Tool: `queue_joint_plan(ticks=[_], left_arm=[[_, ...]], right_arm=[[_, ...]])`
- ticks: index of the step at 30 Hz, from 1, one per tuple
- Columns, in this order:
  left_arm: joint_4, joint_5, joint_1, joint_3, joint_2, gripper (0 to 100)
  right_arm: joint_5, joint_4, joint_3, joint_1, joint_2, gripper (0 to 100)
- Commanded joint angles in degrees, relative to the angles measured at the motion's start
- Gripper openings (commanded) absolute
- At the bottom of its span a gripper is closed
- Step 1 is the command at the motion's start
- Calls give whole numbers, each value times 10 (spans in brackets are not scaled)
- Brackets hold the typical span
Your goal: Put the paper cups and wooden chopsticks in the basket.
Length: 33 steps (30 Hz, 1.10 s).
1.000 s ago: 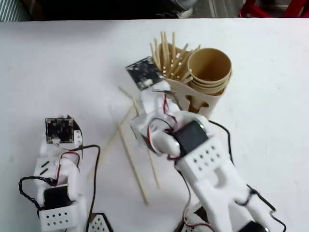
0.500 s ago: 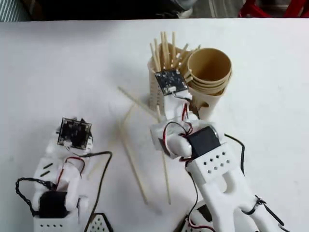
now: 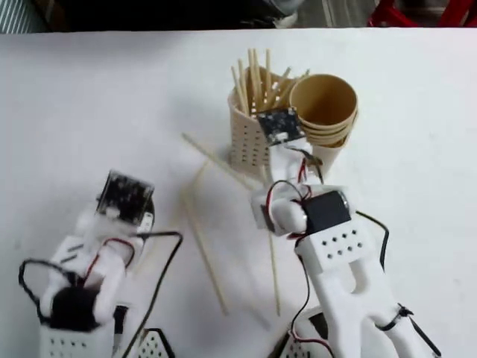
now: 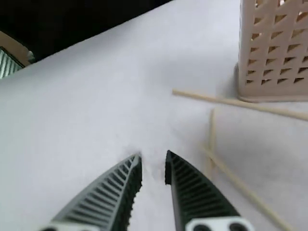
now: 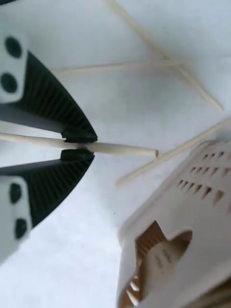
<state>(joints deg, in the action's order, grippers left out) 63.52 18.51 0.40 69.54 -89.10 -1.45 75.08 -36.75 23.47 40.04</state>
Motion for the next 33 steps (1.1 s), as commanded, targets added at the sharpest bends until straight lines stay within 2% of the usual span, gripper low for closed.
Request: queue_joint_plan(ticks=[1, 3, 8, 15, 21, 24, 30, 33], left_arm=[[2, 1, 42, -105, 190, 105], [3, -13, 56, -133, 265, 116], [-2, -69, 66, -177, 415, 230], [-54, -111, 70, -222, 571, 225], [-98, -131, 109, -255, 705, 224], [-114, -135, 119, -286, 775, 183], [-105, -135, 111, -367, 911, 155], [-62, -138, 96, -420, 944, 157]], right_arm=[[5, -8, 4, -27, 15, 18], [5, -8, 4, -37, 15, 18], [5, -8, -6, -61, 16, 18], [8, -8, -16, -58, 16, 18], [8, -8, -17, -58, 16, 18], [8, -8, -17, -58, 16, 18], [7, -8, -17, -58, 16, 18], [7, -8, -18, -58, 16, 18]])
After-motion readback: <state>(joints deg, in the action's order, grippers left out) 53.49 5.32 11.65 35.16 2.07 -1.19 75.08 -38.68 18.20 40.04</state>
